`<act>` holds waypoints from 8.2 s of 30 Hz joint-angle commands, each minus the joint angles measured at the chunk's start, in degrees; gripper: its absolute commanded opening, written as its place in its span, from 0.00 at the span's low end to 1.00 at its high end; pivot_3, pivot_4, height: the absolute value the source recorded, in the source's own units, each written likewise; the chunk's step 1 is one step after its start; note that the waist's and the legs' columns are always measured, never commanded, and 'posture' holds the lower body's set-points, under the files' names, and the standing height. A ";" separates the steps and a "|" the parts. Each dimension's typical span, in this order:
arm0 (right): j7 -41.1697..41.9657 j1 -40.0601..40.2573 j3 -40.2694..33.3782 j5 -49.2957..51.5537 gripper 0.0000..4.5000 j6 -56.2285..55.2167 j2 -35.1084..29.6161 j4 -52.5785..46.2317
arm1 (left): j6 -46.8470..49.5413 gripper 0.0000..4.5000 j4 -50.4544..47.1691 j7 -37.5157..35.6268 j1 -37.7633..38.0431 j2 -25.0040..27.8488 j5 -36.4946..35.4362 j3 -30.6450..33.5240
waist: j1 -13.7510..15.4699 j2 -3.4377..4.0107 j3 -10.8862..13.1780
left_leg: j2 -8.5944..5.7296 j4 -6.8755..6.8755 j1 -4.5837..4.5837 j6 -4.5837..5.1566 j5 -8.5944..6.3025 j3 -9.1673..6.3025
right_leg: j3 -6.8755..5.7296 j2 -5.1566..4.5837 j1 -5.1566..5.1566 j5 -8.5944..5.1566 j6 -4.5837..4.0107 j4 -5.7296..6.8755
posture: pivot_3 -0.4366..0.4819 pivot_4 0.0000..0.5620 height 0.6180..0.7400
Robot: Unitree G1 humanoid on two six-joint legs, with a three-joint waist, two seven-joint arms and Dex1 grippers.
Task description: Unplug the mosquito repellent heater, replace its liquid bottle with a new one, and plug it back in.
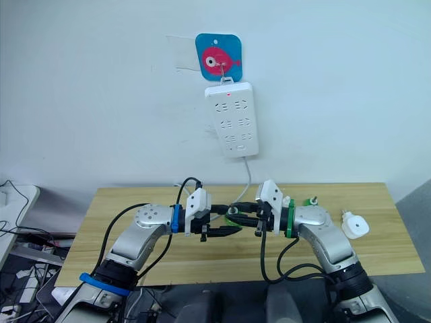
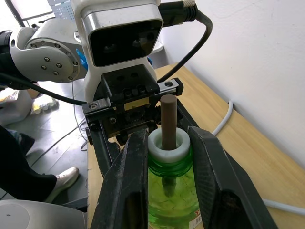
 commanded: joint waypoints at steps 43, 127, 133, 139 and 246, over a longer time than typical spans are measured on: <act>-62.86 3.55 -30.89 72.77 0.19 30.83 17.36 -5.68 | -22.37 1.00 2.44 24.46 -0.62 -18.21 4.83 2.53 | -0.34 0.07 -0.08 | 0.03 -0.04 -0.05 0.02 0.00 0.11 | 0.09 0.07 -0.02 -0.01 0.02 0.05 | 0.32 0.28 1.00; 0.44 -21.43 -2.08 -23.41 0.99 10.11 -26.16 61.47 | -19.12 0.50 -4.11 26.33 6.43 -12.53 3.68 3.64 | 0.08 0.21 0.66 | -0.02 -0.01 -0.04 0.05 -0.02 0.17 | 0.13 -0.01 0.09 -0.06 0.11 -0.13 | 0.41 0.43 1.00; 0.74 -22.53 -2.92 -23.83 0.80 9.39 -25.58 63.93 | -19.07 0.50 -4.11 26.26 6.43 -12.41 3.81 3.72 | 0.12 0.21 0.66 | -0.02 -0.01 -0.03 0.05 -0.01 0.15 | 0.13 -0.01 0.09 -0.06 0.11 -0.12 | 0.41 0.42 1.00; 3.52 -22.57 -3.42 -23.87 0.65 9.41 -26.10 63.11 | -19.24 0.50 -3.82 26.02 6.38 -12.38 3.87 3.53 | 0.20 0.21 0.66 | -0.04 -0.02 -0.03 0.05 -0.02 0.13 | 0.12 -0.02 0.10 -0.06 0.11 -0.13 | 0.41 0.41 1.00; -31.03 -9.06 -14.31 91.27 0.99 62.49 -30.65 8.38 | -21.51 0.50 -8.78 5.18 4.11 -9.39 -3.72 -2.22 | 1.28 0.51 1.21 | 0.57 -0.03 -0.39 0.09 -0.05 0.04 | -0.02 0.57 0.02 0.09 -0.08 -0.66 | 0.34 0.39 1.00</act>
